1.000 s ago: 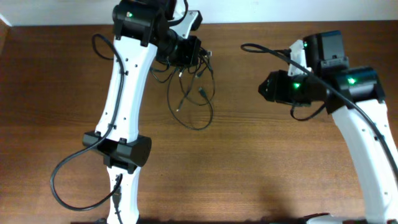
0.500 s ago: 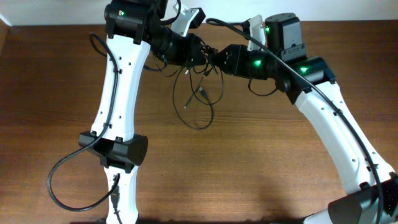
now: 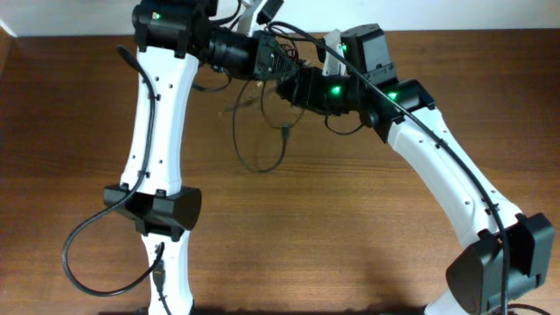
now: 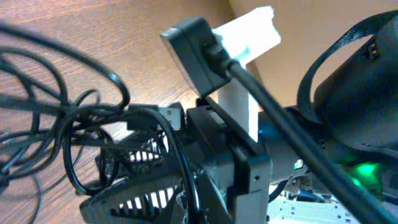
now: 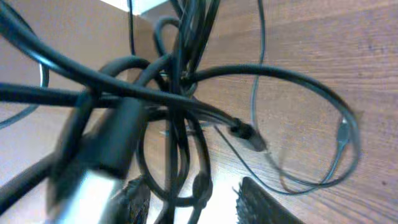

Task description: Untangle cables

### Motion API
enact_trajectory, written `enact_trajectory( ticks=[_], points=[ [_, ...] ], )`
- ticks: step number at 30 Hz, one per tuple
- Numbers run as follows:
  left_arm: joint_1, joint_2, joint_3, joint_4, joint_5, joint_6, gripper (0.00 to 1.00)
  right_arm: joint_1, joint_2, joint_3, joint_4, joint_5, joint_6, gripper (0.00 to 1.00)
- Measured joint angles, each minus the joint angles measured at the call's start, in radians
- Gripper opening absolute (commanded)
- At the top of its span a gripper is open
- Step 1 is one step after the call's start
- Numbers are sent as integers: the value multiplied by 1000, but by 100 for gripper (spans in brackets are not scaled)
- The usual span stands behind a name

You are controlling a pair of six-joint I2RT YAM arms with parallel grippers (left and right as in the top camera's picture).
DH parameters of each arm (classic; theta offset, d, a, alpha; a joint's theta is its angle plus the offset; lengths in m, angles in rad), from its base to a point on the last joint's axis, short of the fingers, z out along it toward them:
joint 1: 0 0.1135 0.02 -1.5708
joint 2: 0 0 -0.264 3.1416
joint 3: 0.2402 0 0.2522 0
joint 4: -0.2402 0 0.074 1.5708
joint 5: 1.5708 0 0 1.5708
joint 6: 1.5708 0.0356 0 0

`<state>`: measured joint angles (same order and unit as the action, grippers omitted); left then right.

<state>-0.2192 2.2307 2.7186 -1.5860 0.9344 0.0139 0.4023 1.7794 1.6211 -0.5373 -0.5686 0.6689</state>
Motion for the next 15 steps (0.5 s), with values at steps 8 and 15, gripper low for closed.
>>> enact_trajectory(
  ticks=[8, 15],
  points=[
    [80, 0, -5, 55, -133, -32, 0, -47, -4, 31, -116, -10, 5, 4],
    [117, -3, -7, 59, -657, -160, 0, -68, -139, 26, -447, 268, -124, 4]
  ],
)
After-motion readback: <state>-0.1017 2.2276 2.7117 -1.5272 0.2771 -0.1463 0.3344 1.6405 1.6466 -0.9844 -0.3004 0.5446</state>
